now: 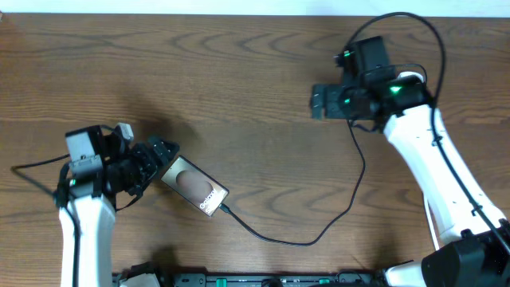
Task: Plug charger to phone and switch on socket
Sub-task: 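Lower the phone onto the table with the left gripper, then move the right gripper over the white power strip's switch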
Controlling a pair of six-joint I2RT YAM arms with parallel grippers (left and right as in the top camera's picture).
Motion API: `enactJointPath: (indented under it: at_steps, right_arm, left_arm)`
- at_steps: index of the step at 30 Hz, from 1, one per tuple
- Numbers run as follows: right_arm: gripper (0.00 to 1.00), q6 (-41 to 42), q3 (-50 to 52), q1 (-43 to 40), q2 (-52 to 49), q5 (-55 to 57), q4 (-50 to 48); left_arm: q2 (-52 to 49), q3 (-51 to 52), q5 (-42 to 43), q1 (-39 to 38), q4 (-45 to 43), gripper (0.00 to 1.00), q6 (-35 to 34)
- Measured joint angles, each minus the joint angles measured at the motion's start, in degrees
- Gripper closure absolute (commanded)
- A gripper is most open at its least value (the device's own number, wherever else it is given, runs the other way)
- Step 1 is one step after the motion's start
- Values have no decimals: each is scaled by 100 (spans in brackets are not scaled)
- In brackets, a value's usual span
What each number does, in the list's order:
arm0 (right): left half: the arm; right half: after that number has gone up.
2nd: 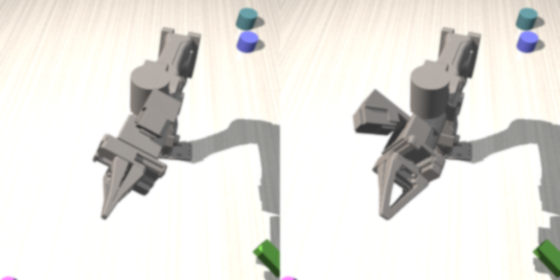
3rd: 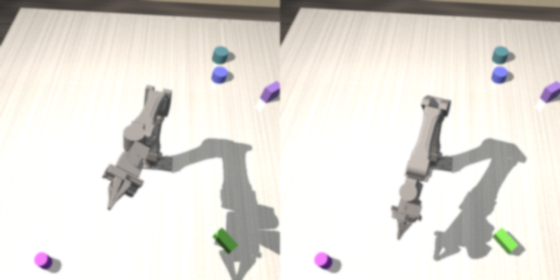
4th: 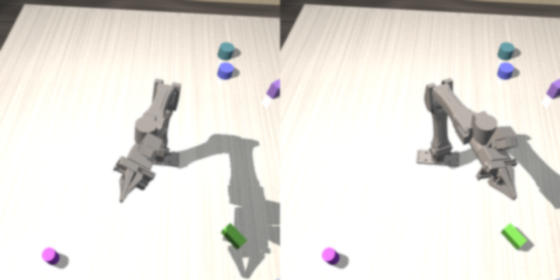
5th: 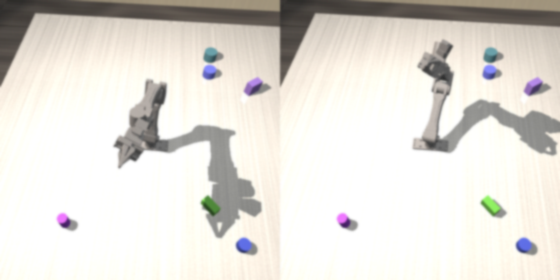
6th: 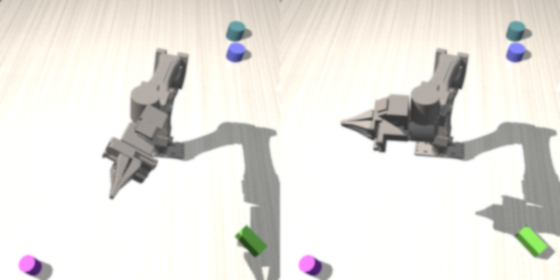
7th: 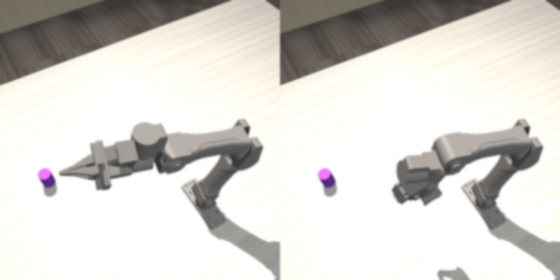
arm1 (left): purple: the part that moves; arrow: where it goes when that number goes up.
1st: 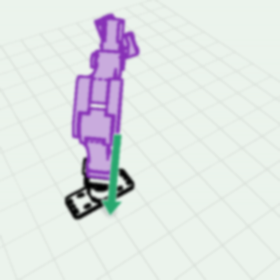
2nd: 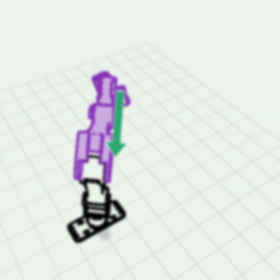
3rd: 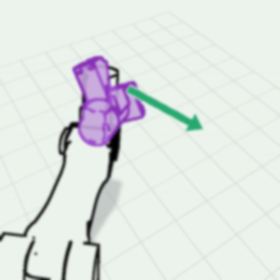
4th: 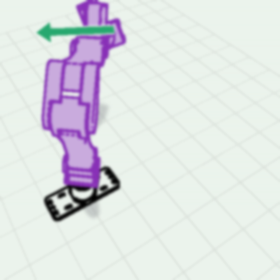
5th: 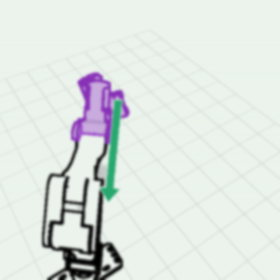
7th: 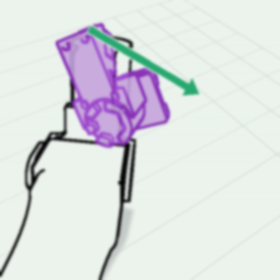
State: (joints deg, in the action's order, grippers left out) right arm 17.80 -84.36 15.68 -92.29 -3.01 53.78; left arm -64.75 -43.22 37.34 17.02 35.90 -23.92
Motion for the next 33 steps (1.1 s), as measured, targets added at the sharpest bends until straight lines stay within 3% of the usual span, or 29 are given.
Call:
enactJointPath:
  at_steps: [9,19,28,33]
  right_arm:
    - [1,-125,-212,-2000,509,-11,-13]
    - [1,-1591,-302,-4393,345,-2015,-46]
    - [1,-3235,-308,-4811,-951,-3412,-684]
    - [1,-3672,-308,-4758,-1578,-3694,-1130]
  left_arm:
    - [1246,0,-4,0,81,8,42]
    - [1285,0,-22,0,96,8,39]
    - [1285,0,-22,0,107,8,39]
    - [1285,0,-22,0,103,8,37]
